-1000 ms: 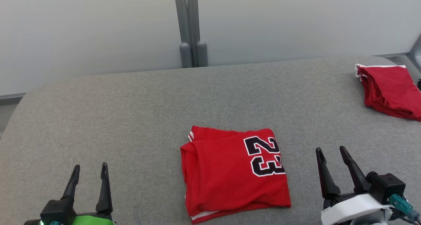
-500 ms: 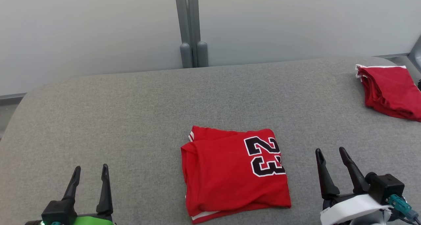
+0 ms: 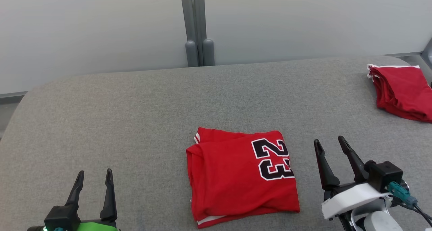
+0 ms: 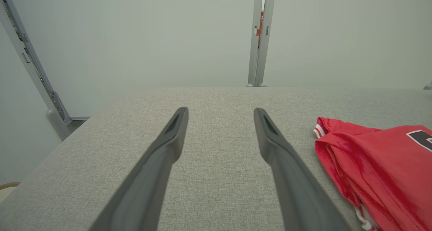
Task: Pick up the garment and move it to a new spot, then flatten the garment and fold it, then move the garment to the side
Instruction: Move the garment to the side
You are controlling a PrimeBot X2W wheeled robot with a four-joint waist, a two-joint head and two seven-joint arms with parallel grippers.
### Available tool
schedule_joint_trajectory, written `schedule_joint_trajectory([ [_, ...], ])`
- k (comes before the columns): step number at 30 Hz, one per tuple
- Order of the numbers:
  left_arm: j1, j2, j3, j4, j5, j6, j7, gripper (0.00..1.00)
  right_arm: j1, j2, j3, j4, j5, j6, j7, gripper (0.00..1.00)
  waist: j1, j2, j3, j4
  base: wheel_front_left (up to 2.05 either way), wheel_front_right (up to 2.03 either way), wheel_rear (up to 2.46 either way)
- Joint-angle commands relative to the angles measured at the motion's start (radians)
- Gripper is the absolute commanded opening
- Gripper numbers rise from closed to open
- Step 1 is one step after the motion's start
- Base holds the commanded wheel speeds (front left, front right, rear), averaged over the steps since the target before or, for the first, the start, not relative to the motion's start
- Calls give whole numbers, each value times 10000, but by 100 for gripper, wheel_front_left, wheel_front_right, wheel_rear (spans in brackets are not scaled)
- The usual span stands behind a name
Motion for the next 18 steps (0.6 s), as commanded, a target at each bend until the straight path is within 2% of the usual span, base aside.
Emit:
schedule_joint_trajectory([
  [1, 27, -34, 9, -2, 40, -27, 0, 100, -289, -72, 127, 180, -34, -7, -27, 100, 0, 0, 44, 41, 0, 0, 0],
  [9, -250, -40, -173, 114, 85, -31, 0, 100, -1757, -134, 801, 1784, 55, -7, 403, 100, 0, 0, 276, 369, 0, 0, 0],
  [18, -428, -73, -290, 222, -5, -39, 0, 100, -2565, 28, 1220, 3897, 253, -7, 751, 100, 0, 0, 662, 672, 0, 0, 0],
])
